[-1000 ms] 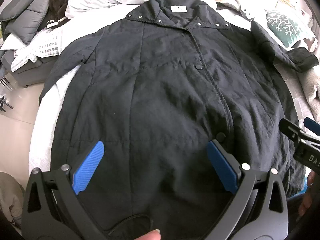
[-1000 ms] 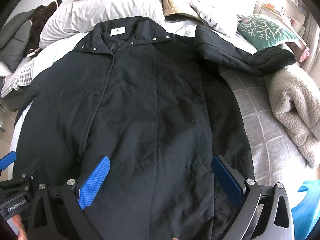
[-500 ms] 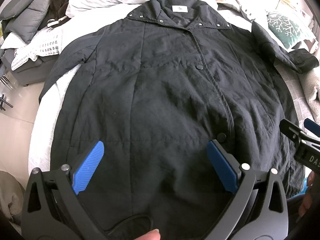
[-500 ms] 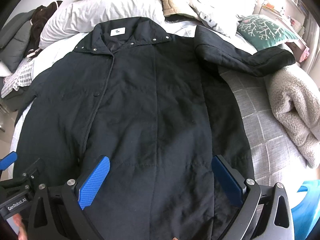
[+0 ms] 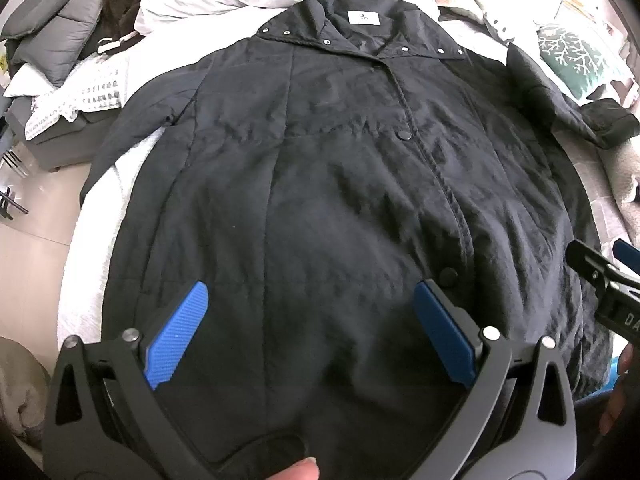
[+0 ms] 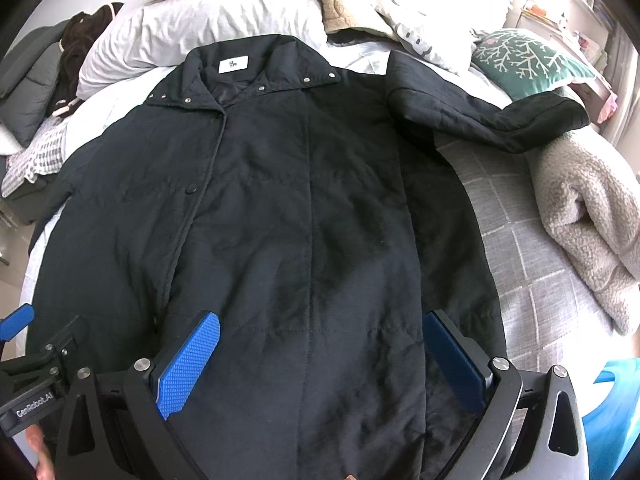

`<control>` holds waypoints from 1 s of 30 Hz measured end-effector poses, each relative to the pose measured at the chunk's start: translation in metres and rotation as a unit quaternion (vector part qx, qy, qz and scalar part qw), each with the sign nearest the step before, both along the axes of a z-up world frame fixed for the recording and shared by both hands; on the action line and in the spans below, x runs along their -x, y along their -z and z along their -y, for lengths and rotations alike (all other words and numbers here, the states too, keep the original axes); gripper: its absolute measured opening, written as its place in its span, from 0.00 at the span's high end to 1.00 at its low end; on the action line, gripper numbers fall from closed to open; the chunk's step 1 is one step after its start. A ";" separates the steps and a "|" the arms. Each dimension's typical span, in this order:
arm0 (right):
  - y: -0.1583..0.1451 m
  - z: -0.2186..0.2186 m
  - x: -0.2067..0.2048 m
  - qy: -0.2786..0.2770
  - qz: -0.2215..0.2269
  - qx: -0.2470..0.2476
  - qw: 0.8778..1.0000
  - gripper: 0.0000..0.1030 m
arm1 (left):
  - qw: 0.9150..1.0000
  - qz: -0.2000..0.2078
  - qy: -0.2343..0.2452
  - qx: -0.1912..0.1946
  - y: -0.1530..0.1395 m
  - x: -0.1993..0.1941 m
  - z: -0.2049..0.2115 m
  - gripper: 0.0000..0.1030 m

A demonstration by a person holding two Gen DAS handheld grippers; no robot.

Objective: Fold large clothes

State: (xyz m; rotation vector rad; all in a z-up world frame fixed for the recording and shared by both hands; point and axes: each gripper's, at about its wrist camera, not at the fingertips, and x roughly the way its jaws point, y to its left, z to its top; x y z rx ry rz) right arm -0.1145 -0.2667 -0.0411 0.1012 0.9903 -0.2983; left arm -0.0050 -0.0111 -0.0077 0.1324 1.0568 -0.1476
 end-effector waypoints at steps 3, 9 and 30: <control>0.000 0.002 0.001 0.002 0.000 0.001 1.000 0.00 | 1.000 0.005 -0.004 -0.004 0.000 0.000 -0.001 0.01; 0.001 0.005 0.002 0.005 -0.002 0.007 1.000 0.00 | 1.000 0.021 -0.007 -0.019 0.001 0.002 -0.001 0.01; 0.020 0.136 0.046 0.012 -0.060 -0.129 0.990 0.00 | 0.988 -0.121 -0.014 0.096 0.023 -0.024 -0.147 0.01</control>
